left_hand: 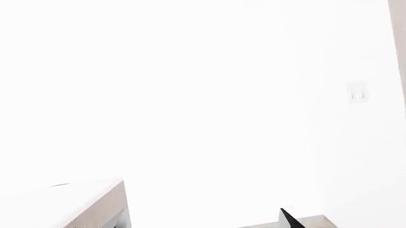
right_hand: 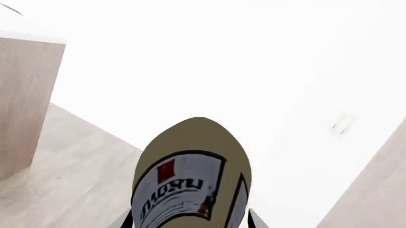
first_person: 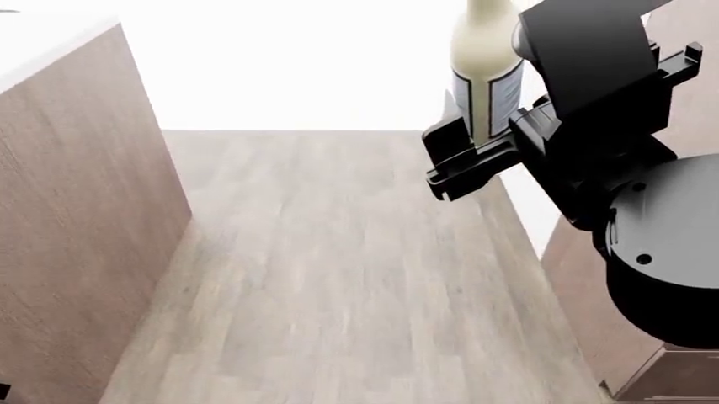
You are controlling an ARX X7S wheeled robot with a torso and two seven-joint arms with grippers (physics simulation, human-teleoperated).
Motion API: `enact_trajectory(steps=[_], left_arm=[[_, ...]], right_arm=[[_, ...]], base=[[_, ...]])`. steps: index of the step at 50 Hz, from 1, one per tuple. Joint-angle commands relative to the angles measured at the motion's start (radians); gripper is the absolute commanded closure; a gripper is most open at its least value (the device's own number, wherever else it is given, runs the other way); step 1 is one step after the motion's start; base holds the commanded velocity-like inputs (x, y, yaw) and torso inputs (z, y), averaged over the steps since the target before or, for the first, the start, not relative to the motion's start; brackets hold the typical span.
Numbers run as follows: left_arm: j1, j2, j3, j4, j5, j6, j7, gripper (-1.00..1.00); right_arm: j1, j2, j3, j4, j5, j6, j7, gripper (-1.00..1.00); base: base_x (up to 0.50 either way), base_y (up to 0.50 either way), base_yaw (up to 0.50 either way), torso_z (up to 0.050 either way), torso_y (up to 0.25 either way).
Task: Move the drinks to the dining counter.
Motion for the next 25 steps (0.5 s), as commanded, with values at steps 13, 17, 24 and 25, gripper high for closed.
enact_trajectory(steps=[13, 17, 24, 25], left_arm=[[-0.011, -0.009, 0.006, 0.000, -0.003, 0.008, 0.000, -1.00], [-0.010, -0.008, 0.007, 0.000, -0.001, 0.007, 0.000, -1.00], [0.001, 0.000, 0.000, 0.000, 0.001, -0.002, 0.000, -1.00], [0.001, 0.001, 0.001, 0.000, 0.002, -0.002, 0.000, -1.00]], right_arm=[[0.009, -0.006, 0.029, 0.004, -0.026, 0.026, -0.006, 1.00], [0.007, -0.004, 0.031, 0.001, -0.028, 0.027, -0.007, 1.00], [-0.022, 0.014, 0.057, -0.010, -0.035, -0.031, -0.041, 1.00], [-0.020, 0.015, 0.057, -0.011, -0.039, -0.027, -0.044, 1.00]], base=[[0.00, 0.50, 0.00, 0.001, 0.001], [0.00, 0.50, 0.00, 0.000, 0.000], [0.05, 0.47, 0.00, 0.000, 0.001], [0.00, 0.00, 0.00, 0.000, 0.000]])
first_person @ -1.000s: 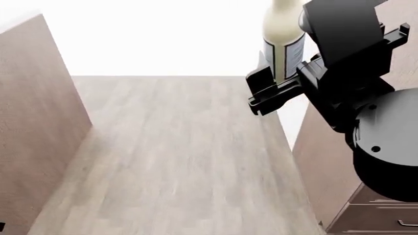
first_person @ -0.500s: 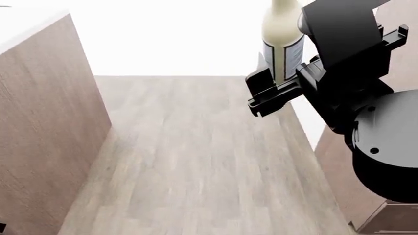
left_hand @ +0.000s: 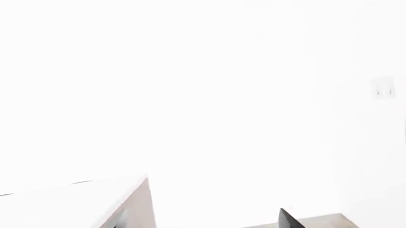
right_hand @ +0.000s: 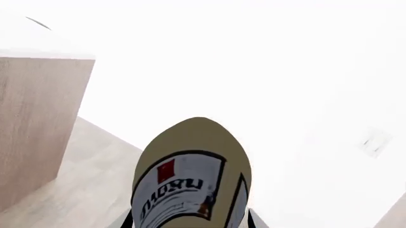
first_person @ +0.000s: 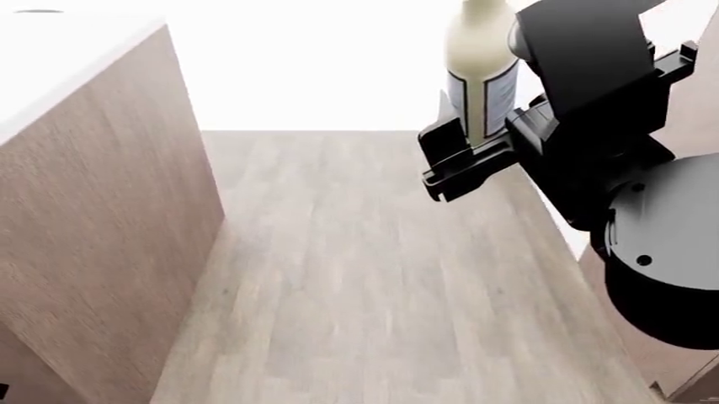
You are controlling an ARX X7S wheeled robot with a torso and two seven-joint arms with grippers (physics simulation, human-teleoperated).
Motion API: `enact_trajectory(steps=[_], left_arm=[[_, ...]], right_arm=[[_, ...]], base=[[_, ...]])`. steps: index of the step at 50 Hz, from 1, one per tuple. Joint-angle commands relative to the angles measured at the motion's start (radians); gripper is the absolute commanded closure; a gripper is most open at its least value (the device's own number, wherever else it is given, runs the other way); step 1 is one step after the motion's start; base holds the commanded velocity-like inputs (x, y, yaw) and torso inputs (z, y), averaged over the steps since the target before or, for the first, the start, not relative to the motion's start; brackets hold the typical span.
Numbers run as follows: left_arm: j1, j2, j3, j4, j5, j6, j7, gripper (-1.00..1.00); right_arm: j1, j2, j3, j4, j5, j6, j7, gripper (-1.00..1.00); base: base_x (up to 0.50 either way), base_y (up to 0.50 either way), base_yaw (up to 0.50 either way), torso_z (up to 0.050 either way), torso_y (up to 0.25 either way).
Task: Move the drinks to the dining counter.
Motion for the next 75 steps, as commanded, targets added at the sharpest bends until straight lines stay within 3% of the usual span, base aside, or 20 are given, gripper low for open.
enact_trajectory(steps=[1, 6, 50, 75], left_arm=[[0.006, 0.006, -0.001, 0.000, 0.003, -0.005, 0.000, -1.00], [0.003, 0.007, 0.004, 0.000, 0.004, -0.006, 0.000, -1.00], [0.002, 0.008, 0.006, 0.000, 0.006, -0.011, 0.000, -1.00], [-0.006, -0.001, 0.007, 0.000, 0.003, -0.004, 0.000, -1.00]], right_arm=[[-0.021, 0.023, 0.045, -0.002, -0.025, -0.043, -0.033, 1.00], [0.004, 0.006, 0.027, -0.009, -0.044, 0.015, -0.011, 1.00], [-0.012, -0.006, 0.047, -0.017, -0.048, 0.026, -0.023, 1.00], [-0.010, -0.013, 0.054, -0.021, -0.054, 0.049, -0.030, 1.00]], base=[[0.00, 0.00, 0.00, 0.000, 0.000], [0.00, 0.13, 0.00, 0.000, 0.000], [0.00, 0.50, 0.00, 0.000, 0.001], [-0.20, 0.50, 0.00, 0.000, 0.000]])
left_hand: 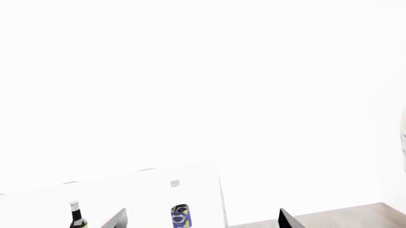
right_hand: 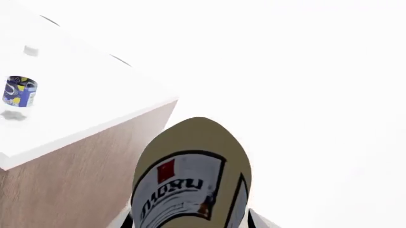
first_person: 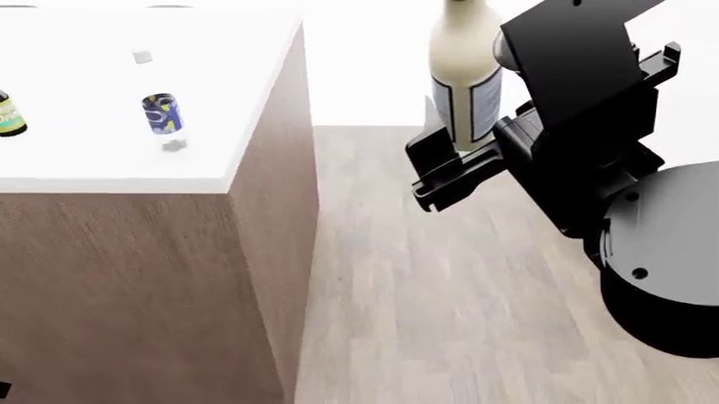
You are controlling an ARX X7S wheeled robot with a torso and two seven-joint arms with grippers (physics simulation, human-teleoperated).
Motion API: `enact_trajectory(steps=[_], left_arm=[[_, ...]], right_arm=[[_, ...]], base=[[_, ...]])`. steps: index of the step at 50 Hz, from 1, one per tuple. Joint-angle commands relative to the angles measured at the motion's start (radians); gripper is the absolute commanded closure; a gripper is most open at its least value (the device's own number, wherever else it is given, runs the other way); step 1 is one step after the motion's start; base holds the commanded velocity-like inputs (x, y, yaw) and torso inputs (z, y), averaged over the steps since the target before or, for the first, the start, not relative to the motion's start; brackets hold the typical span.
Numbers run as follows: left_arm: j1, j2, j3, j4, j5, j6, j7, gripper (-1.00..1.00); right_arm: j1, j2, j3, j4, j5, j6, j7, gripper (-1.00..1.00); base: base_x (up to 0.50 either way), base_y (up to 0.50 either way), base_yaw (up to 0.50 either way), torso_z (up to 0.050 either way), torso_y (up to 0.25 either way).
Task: Move the drinks to the dining counter.
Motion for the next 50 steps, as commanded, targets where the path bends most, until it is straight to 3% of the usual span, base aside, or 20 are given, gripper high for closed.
enact_trajectory(steps=[1, 50], left_arm=[[-0.009, -0.005, 0.007, 0.000, 0.000, 0.005, 0.000, -1.00], [-0.009, -0.007, 0.004, 0.000, -0.004, 0.005, 0.000, -1.00]], right_arm=[[0.016, -0.005, 0.019, 0.001, -0.033, 0.030, -0.004, 1.00], [0.006, 0.000, 0.047, -0.002, -0.023, 0.039, -0.003, 1.00]], base=[[0.00, 0.50, 0.00, 0.000, 0.000], [0.00, 0.50, 0.00, 0.000, 0.001]])
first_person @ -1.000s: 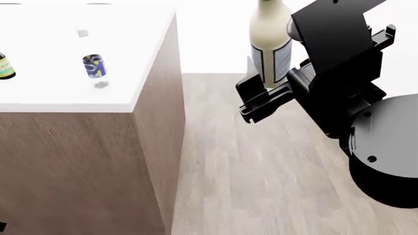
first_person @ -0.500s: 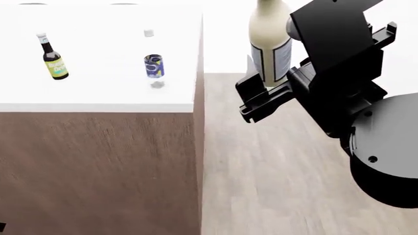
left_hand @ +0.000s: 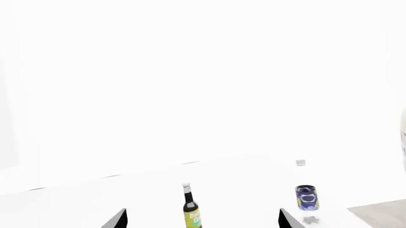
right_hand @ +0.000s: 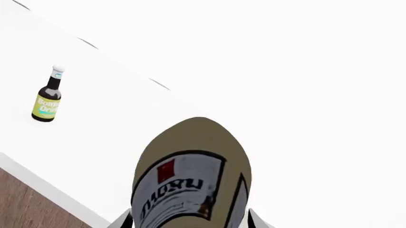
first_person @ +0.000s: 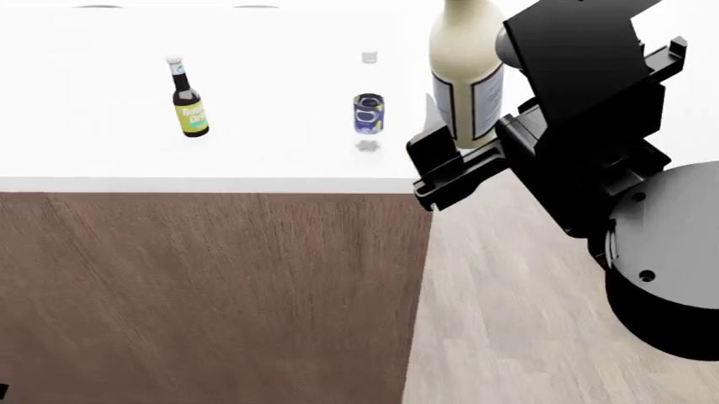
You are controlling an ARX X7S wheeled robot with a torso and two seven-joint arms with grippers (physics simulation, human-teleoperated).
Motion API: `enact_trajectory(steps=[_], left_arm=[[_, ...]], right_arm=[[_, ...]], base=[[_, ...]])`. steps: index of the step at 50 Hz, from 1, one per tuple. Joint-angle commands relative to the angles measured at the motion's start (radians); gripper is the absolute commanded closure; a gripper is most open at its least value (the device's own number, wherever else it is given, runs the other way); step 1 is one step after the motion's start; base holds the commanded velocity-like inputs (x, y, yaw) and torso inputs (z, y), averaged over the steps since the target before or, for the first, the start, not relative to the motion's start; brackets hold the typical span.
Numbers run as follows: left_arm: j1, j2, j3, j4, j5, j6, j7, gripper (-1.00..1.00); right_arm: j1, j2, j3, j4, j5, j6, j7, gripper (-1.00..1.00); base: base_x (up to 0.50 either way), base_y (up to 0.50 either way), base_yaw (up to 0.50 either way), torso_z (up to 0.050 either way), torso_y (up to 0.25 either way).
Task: Move the drinks to the dining counter.
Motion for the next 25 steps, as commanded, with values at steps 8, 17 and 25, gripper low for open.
enact_trajectory(steps=[8, 17, 25], left_arm=[[-0.013, -0.008, 0.009, 0.000, -0.002, 0.007, 0.000, -1.00], [-0.008, -0.002, 0.009, 0.000, 0.002, 0.000, 0.000, -1.00], [-0.001, 0.000, 0.005, 0.000, 0.003, -0.003, 0.000, -1.00]], right_arm=[[0.008, -0.007, 0.025, 0.009, -0.027, 0.022, -0.008, 1.00], [0.002, -0.007, 0.028, 0.008, -0.029, 0.023, -0.008, 1.00], [-0.004, -0.005, 0.028, 0.002, -0.033, 0.026, -0.006, 1.00]], base=[[0.00, 0.50, 0.00, 0.000, 0.001], [0.00, 0.50, 0.00, 0.001, 0.000], [0.00, 0.50, 0.00, 0.000, 0.001]])
